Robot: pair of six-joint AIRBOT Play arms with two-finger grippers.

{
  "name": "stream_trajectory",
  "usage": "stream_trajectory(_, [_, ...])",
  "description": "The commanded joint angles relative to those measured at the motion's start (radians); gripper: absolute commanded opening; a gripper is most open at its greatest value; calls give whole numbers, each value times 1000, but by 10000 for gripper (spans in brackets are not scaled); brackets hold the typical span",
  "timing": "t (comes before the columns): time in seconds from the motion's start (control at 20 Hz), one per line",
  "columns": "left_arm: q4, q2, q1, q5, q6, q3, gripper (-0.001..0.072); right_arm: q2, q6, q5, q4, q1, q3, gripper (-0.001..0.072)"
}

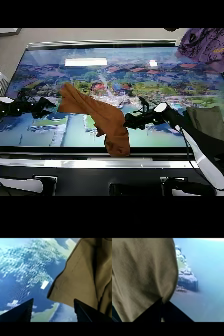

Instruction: Fold the clothes and pants, and hang the long-sleeved shirts on hangers.

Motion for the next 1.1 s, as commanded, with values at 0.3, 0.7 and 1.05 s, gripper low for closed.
stream_trajectory(0.3, [-61,-67,-95,111,48,-5,547,66,7,-10,-27,1,0,27])
stream_trajectory(0.7, [-111,-27,-112,71,44,117,16,121,81,-20,-232,0,102,24])
stream_trajectory(1.05, [124,308,-105,72,-91,535,15,316,288,54,-981,1,637,24])
